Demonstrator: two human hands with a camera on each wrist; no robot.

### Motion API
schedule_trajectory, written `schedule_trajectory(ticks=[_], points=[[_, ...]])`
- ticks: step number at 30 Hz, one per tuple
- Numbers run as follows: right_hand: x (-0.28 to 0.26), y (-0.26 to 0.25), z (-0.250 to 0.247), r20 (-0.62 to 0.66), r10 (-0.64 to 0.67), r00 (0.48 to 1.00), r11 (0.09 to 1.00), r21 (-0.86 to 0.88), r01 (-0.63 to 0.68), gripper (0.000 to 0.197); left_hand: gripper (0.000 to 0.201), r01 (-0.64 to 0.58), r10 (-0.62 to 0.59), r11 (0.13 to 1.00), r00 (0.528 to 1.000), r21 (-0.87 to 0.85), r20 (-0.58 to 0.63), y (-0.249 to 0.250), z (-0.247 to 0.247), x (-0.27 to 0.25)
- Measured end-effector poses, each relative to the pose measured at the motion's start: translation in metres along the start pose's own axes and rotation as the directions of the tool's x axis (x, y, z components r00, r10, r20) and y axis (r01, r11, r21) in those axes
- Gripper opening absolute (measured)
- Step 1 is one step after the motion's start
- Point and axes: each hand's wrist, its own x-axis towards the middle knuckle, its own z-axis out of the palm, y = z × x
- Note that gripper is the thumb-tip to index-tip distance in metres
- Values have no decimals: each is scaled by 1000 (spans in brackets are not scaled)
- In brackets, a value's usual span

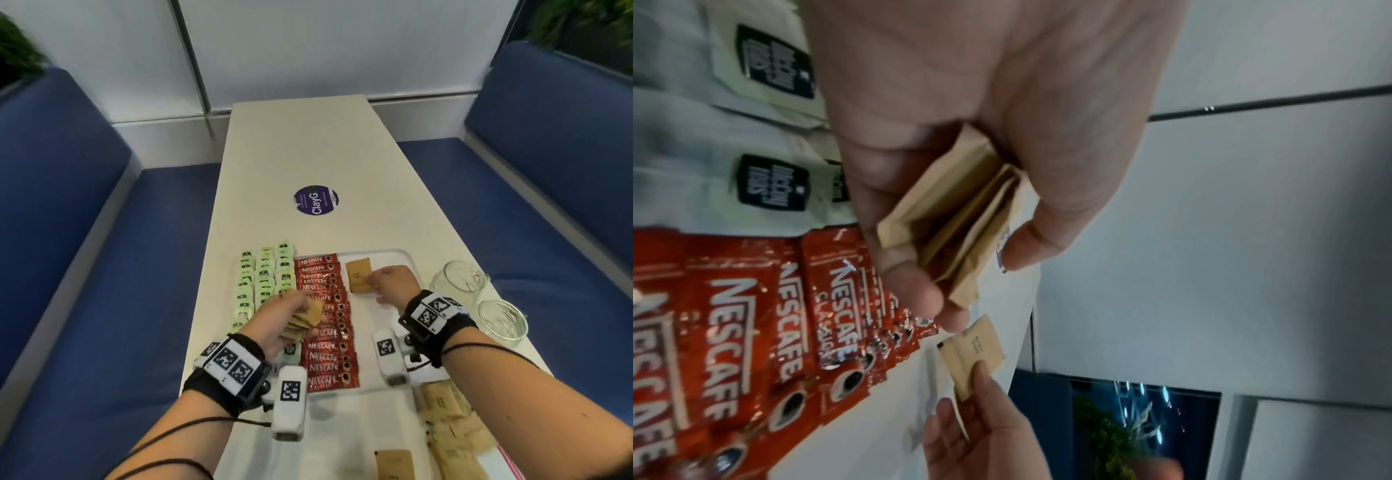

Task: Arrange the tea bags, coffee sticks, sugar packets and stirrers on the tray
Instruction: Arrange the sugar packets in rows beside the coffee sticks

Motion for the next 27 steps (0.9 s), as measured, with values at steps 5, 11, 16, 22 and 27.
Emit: schedule_trajectory(ticks=[5, 11, 16, 22, 27], points=[[33, 2, 13, -132, 86, 988, 996, -24, -89, 27, 32, -4, 3, 995, 1000, -103, -4, 1, -12, 18], [49, -9, 19, -116, 88, 989, 981, -161, -106, 34, 30, -56, 54, 995, 998, -85, -26, -3, -18, 28], [51, -10, 19, -112, 82, 990, 965, -240, -107, 37, 32, -79, 77, 993, 996, -84, -36, -1, -19, 28], [35, -9, 18, -151, -71, 986, 988, -146, 49, 31, 33, -110, 113, 993, 991, 45, -65, -2, -15, 24], [-16, -24, 13, 189, -178, 966, 984, 41, 173, 28, 25, -191, 205, 970, 976, 154, -80, -1, 2, 19]])
